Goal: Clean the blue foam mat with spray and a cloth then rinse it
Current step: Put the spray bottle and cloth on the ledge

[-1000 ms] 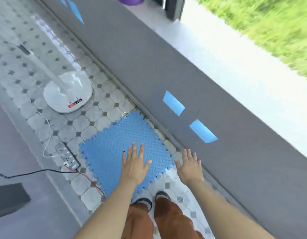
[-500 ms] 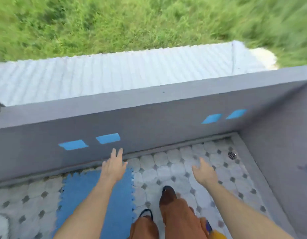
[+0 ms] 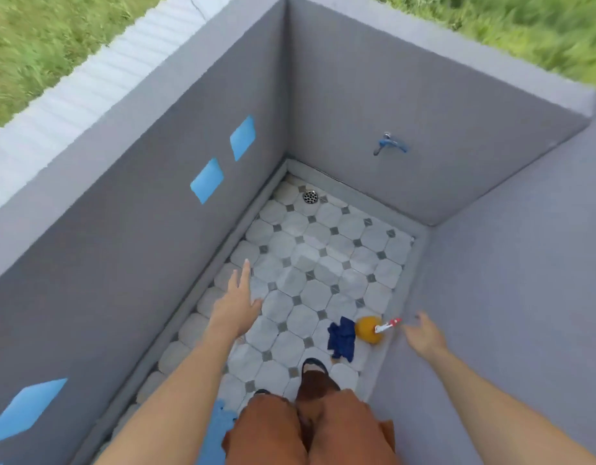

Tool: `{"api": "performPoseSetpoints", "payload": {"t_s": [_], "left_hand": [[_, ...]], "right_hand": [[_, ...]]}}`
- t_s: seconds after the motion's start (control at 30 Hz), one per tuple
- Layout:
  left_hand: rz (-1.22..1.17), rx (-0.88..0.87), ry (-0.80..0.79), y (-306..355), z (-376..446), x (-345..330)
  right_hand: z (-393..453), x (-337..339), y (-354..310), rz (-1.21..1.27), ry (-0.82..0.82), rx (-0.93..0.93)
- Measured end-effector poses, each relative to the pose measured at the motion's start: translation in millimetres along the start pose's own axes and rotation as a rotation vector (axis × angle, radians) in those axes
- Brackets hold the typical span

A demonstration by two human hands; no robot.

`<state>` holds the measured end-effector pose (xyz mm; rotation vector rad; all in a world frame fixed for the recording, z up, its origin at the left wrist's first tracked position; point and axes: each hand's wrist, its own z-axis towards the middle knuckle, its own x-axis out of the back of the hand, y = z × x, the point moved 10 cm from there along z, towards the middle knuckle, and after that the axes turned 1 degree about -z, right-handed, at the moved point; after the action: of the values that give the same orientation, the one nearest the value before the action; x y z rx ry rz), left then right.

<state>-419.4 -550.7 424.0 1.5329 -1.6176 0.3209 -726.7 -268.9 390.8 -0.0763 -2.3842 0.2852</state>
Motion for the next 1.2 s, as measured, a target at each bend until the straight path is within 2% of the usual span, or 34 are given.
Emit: {"api": "performPoseSetpoints", "payload": {"t_s": [0.17, 0.27, 0.37, 0.53, 0.73, 0.9, 0.97, 1.03, 1.1, 1.2], "left_hand": [[0.072, -0.127, -0.131, 68.4, 51.1, -90.4], [0.17, -0.212, -0.193, 85.2, 80.7, -139.8], [0.224, -0.236, -0.251, 82.4, 142.0, -218.6], [0.177, -0.103, -0.331, 39.2, 241.2, -363.7], [0.161, -0.052, -0.409, 0.1, 319.4, -529.9], [-0.047, 0.153, -0.493, -20.2, 342.1, -634.1], [-0.198, 0.285, -0.505, -26.9, 336.4, -666.8], [-0.336, 0.376, -0.43, -31.6, 332.3, -685.7], [-0.43, 0.425, -0.345, -37.3, 333.1, -695.0], [-0.482, 0.457, -0.359, -43.6, 336.5, -703.5]], "right_hand": [[44.9, -41.5, 88.6, 0.148, -0.073, -0.21], [64.1, -70.2, 103.3, 0.217, -0.052, -0.248], [116.5, -115.7, 124.1, 0.28, -0.029, -0.274], [227.7, -196.8, 142.4, 0.482, 0.111, -0.243], [339.0, -241.0, 176.9, 0.679, 0.432, -0.132], [389.4, -273.1, 203.9, 0.781, 0.454, -0.151], [397.6, -282.2, 208.6, 0.81, 0.485, -0.151], [398.4, -290.0, 209.8, 0.848, 0.486, -0.143], [395.1, -294.6, 210.2, 0.845, 0.483, -0.112], [393.7, -286.2, 205.6, 0.747, 0.527, -0.052]]}}
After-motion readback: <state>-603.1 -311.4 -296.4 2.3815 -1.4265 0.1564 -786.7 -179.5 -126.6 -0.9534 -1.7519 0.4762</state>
